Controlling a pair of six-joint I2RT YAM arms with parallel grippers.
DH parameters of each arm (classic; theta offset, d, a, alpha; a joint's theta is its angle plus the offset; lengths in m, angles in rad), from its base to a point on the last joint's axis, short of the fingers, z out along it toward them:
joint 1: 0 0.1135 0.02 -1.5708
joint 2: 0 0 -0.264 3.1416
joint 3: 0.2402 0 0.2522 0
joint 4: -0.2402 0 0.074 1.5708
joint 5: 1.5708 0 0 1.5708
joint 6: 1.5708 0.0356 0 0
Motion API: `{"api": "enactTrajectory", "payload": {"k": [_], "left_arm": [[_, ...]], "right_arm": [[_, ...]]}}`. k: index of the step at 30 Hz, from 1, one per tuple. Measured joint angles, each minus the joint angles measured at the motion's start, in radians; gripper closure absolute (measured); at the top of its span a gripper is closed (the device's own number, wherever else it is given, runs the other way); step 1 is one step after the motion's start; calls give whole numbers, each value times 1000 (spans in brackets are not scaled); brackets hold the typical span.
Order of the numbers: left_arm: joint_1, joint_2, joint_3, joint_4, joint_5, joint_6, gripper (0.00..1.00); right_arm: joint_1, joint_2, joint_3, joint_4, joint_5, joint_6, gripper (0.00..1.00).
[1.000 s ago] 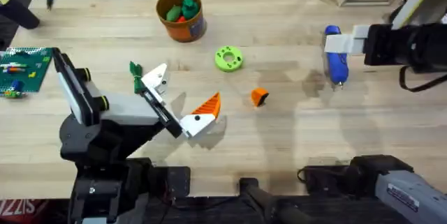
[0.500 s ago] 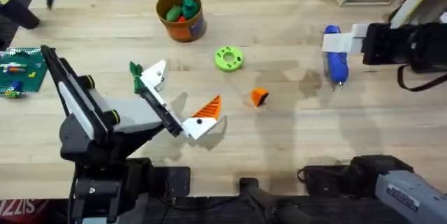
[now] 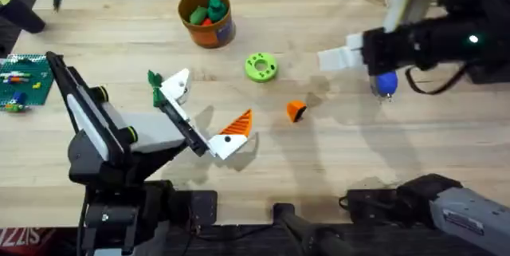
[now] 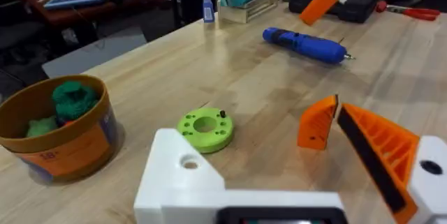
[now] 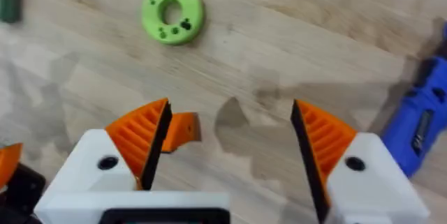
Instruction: Pick up the gripper from the table and insert it into the empty holder that is missing its gripper. Then pick up a screw, insert it into the mounting hole, and use the screwdriver to tighten it. Finally, clean up the table by picking up the vegetable and placing it into the bucket.
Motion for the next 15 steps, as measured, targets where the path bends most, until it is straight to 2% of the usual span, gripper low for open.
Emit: {"api": "enactTrajectory", "payload": {"k": [3, 8, 15], "left_arm": [[0, 0, 0, 0, 0, 0, 15], [0, 0, 0, 0, 0, 0, 15], [0, 0, 0, 0, 0, 1, 15]], "right_arm": [[51, 46, 53, -12, 0, 0, 8], [102, 110, 142, -124, 0, -21, 8], [158, 156, 154, -232, 0, -39, 8]]}}
